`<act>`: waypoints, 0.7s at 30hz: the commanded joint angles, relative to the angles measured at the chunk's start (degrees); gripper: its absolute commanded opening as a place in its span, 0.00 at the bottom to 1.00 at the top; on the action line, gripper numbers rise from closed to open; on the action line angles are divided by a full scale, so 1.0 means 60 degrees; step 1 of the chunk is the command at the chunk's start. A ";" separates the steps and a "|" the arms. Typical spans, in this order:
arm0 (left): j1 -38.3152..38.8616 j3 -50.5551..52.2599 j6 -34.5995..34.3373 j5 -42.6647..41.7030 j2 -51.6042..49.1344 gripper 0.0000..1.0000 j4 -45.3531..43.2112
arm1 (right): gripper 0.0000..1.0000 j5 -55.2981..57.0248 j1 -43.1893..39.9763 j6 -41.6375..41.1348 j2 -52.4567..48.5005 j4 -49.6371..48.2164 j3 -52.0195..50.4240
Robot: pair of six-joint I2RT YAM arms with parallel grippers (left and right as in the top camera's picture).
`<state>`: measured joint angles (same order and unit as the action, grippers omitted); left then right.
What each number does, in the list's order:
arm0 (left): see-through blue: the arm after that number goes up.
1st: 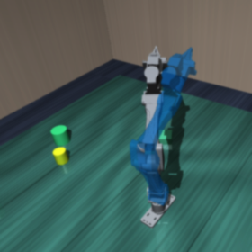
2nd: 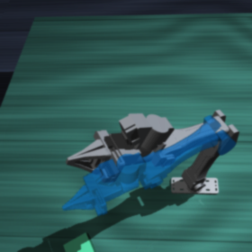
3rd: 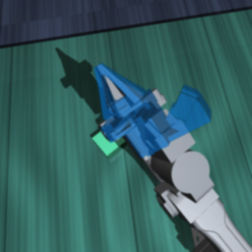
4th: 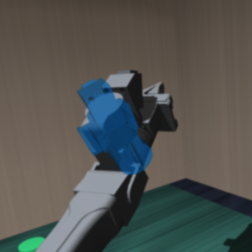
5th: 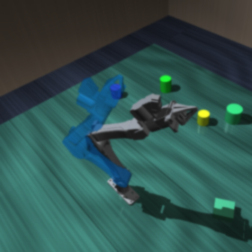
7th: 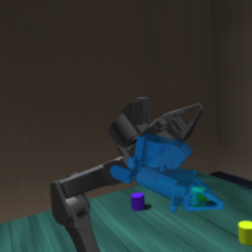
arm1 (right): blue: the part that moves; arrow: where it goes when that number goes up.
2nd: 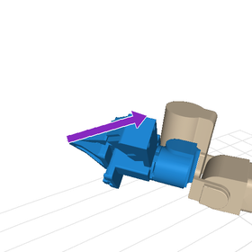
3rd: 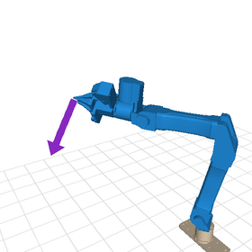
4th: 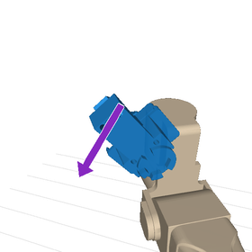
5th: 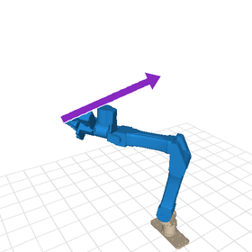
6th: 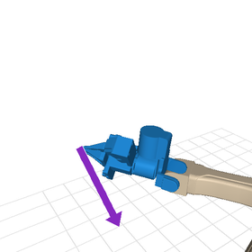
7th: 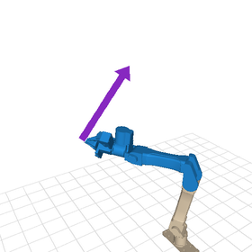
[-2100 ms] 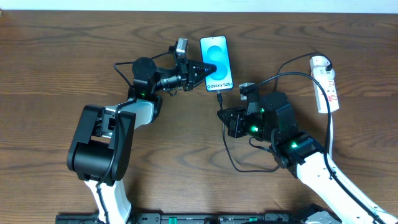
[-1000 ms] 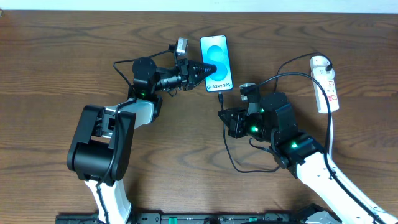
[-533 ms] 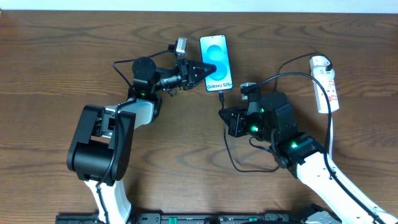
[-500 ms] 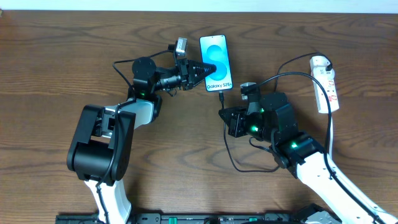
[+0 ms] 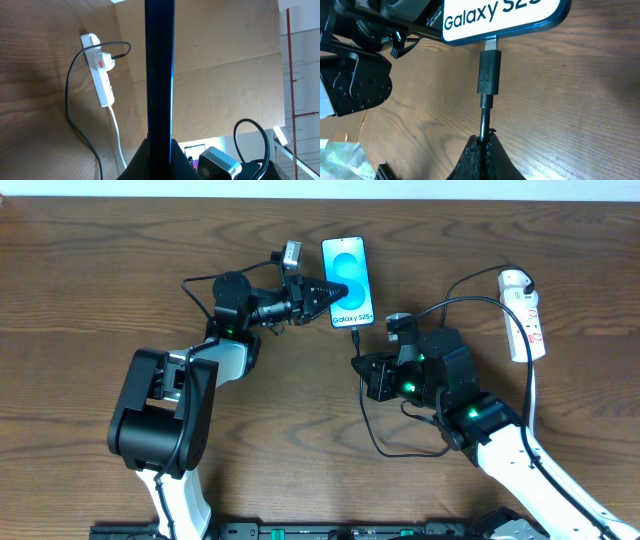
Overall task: Plug charger to phone and switch on socket
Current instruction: 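Push the plug upward into the phone's charging port, then open the right gripper and release the inserted plug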
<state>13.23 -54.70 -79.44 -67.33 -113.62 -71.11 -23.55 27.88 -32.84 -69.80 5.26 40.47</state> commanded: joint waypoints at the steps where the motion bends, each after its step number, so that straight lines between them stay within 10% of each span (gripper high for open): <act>1: 0.0015 -0.0036 0.0200 -0.0208 0.0222 0.07 -0.0153 | 0.01 0.0157 0.0051 0.0062 0.0018 -0.0138 0.0168; 21: 0.0015 -0.0036 0.0189 -0.0576 0.0222 0.07 -0.0153 | 0.01 0.0659 0.0051 0.0379 0.0015 -0.0317 0.0168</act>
<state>13.23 -54.70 -79.44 -67.46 -113.62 -71.11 -23.07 27.90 -32.03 -69.80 3.81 40.47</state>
